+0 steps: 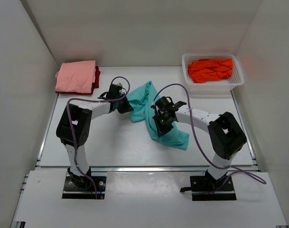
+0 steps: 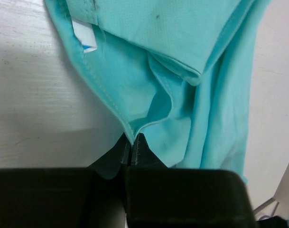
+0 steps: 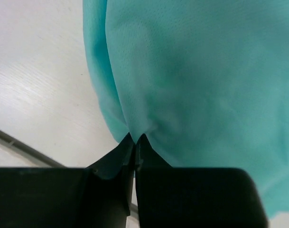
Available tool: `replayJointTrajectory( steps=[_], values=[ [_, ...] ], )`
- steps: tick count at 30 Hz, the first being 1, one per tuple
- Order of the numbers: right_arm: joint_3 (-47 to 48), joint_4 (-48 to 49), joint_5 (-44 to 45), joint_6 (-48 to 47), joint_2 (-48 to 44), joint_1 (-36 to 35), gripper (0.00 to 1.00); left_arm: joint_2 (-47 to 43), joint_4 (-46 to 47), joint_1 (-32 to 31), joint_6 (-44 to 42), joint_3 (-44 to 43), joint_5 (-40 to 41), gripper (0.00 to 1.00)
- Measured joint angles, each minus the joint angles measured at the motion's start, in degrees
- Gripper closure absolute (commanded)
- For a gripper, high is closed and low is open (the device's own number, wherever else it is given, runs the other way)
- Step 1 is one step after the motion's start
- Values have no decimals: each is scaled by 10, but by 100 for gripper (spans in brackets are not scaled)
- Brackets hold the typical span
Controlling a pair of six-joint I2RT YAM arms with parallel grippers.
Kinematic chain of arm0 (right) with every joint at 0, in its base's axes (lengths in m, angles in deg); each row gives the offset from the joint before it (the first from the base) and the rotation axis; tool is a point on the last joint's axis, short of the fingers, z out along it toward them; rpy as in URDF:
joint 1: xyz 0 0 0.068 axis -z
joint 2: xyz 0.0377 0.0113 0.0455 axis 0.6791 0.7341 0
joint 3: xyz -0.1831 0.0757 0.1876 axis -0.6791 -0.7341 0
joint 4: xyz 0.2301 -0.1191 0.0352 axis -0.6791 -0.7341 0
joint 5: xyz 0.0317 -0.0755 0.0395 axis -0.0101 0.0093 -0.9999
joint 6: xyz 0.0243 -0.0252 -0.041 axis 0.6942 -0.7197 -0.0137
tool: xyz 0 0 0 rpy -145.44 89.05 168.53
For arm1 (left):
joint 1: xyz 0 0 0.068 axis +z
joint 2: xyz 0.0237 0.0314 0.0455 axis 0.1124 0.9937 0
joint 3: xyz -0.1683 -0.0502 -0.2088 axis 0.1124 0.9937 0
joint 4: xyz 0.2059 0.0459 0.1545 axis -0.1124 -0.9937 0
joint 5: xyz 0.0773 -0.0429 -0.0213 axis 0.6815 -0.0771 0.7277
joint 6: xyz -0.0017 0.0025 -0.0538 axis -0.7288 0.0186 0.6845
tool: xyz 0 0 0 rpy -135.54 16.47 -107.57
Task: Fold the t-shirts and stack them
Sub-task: Flatten out the tshirt
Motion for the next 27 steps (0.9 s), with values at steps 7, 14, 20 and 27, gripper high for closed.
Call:
replayJointTrajectory(
  steps=[7,14,20,27],
  values=[
    [162,-117,-5,-30,-63,55,100,-163,-88,36,-11,-7,-28,100],
    [263,-179,-57,-36,-170,183,100,-437,-163,115,-38,-59,1,100],
    [276,-192,-49,-27,-132,299,100,-517,-184,135,-27,-2,-1,100],
    [460,-169,-16,-4,110,330,42,-372,-204,139,-13,29,43,76]
  ],
)
